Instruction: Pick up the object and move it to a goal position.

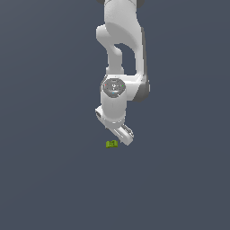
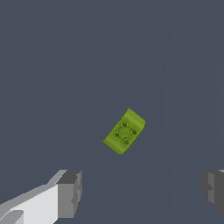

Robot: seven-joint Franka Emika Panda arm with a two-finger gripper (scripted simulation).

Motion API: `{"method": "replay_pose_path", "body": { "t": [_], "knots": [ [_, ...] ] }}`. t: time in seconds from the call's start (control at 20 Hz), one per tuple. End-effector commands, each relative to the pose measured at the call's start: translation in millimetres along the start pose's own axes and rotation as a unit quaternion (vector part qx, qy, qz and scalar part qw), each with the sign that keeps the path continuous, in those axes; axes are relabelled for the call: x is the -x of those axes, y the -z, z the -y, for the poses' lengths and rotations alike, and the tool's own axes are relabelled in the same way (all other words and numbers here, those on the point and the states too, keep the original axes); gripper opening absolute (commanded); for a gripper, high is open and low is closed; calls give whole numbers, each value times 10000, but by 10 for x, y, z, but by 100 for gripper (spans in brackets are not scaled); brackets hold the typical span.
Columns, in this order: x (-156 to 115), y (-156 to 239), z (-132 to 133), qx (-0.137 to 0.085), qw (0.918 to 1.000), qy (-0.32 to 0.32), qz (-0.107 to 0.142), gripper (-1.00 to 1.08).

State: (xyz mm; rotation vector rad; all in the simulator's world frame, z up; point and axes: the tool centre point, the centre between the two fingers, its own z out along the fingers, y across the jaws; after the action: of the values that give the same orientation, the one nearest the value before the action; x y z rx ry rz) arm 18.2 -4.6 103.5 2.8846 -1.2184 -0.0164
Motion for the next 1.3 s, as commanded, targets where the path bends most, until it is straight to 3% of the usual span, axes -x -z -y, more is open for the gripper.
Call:
{"method": "replay_pose_path", "body": {
  "t": [0.0,0.3,0.7,1.0,1.25],
  "knots": [
    [-20,-49,4,-11,9992,-392,5,100],
    [-69,-165,12,-31,9915,-1304,12,100],
    [-131,-304,17,-54,9703,-2417,8,100],
    [-163,-371,18,-66,9554,-2952,0,100],
    [-177,-401,19,-71,9477,-3190,-4,100]
  ]
}}
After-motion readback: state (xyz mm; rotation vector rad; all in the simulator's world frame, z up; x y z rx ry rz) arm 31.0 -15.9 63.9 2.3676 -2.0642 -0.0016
